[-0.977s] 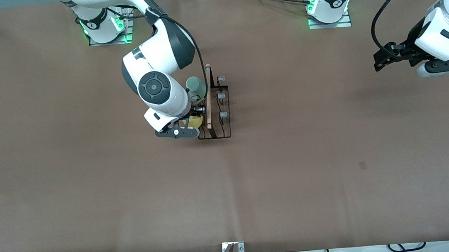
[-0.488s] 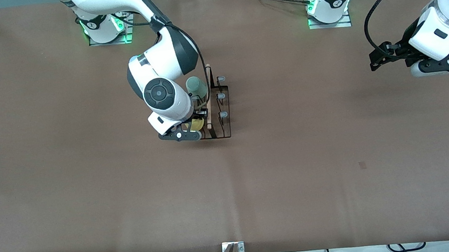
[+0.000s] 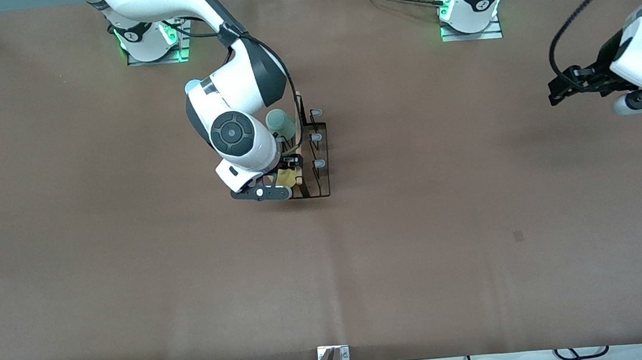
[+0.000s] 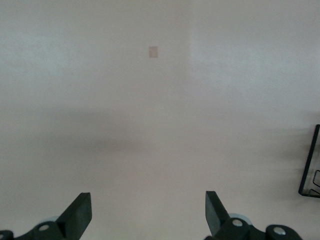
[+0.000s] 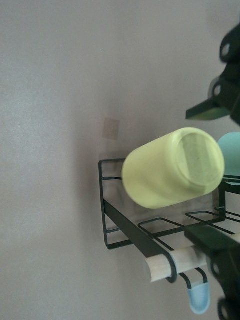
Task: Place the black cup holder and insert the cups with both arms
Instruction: 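Open the right gripper and pull away from the yellow cup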
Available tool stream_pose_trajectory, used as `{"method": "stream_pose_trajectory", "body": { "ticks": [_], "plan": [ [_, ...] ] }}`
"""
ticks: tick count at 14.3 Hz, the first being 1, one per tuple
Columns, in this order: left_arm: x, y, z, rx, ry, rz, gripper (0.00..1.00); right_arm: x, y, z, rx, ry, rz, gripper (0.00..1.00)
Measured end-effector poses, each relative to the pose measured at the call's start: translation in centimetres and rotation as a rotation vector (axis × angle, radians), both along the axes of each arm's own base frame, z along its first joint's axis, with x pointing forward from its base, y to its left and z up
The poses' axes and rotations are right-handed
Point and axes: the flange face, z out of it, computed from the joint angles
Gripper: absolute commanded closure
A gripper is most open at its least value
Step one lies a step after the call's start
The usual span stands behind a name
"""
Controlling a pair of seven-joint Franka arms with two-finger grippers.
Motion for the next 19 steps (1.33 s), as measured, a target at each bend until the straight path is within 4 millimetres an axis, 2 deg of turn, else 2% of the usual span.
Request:
{"method": "stream_pose_trajectory", "body": {
  "ticks": [4,7,10,12,15,17,19],
  "plan": [
    [0.3,1.3,-0.5,-0.003,0.008,-0.006,0.0,0.3,-0.2,1.1,0.009,-0.015,-0.005,0.0],
    [0.3,1.7,-0.3,-0.004,0.001,-0.012,0.0,1.2,-1.5,4.5,0.032,-0.059,-0.027,0.0],
    [0.4,2.2,0.1,-0.004,-0.007,-0.003,0.0,3.6,-5.8,8.4,0.041,-0.122,-0.069,0.0],
    [0.4,2.3,0.2,-0.004,-0.008,-0.001,0.0,5.3,-9.8,10.4,0.033,-0.154,-0.061,0.0],
    [0.4,2.2,0.3,-0.004,-0.01,-0.003,0.0,6.9,-16.1,12.0,-0.007,-0.126,-0.026,0.0],
    [0.4,2.0,0.3,-0.005,-0.01,-0.007,0.0,7.5,-18.9,14.1,-0.016,-0.122,-0.027,0.0],
    [0.4,1.6,0.4,-0.005,-0.011,-0.013,0.0,7.9,-20.6,15.9,-0.018,-0.135,-0.048,0.0]
  ]
}}
